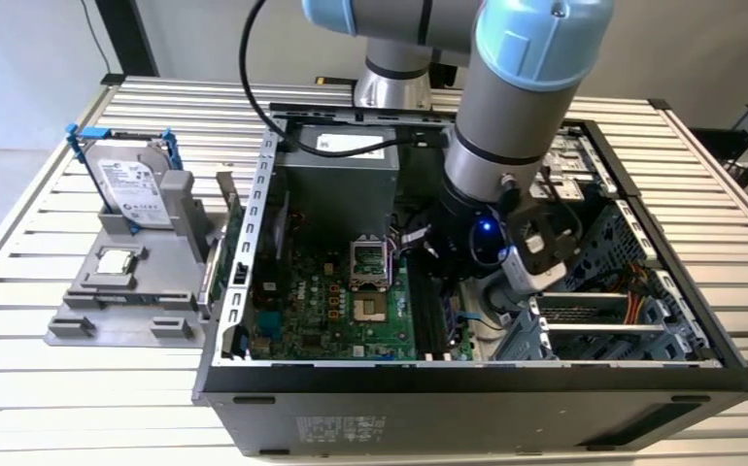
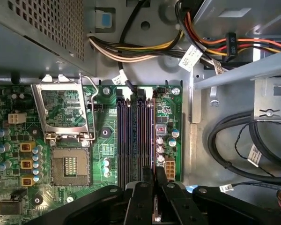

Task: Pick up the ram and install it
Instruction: 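Insert the ram into the slot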

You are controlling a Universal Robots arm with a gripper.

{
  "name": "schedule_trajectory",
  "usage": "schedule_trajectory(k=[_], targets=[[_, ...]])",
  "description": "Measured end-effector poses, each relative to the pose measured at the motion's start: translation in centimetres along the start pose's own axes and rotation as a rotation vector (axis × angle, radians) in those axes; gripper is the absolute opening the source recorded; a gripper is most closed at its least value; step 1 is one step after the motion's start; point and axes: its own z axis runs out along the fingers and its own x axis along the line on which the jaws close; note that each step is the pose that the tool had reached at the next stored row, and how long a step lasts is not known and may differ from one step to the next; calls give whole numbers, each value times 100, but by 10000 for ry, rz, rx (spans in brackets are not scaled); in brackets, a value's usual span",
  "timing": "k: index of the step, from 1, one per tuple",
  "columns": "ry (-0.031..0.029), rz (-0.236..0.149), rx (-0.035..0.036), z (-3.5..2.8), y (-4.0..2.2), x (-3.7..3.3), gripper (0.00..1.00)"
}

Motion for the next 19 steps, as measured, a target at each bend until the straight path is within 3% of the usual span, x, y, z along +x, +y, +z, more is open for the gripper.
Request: schedule_trajectory(k=[8, 19], targets=[[1, 368, 2, 49, -16, 0, 0], [1, 394, 2, 74, -33, -1, 0]])
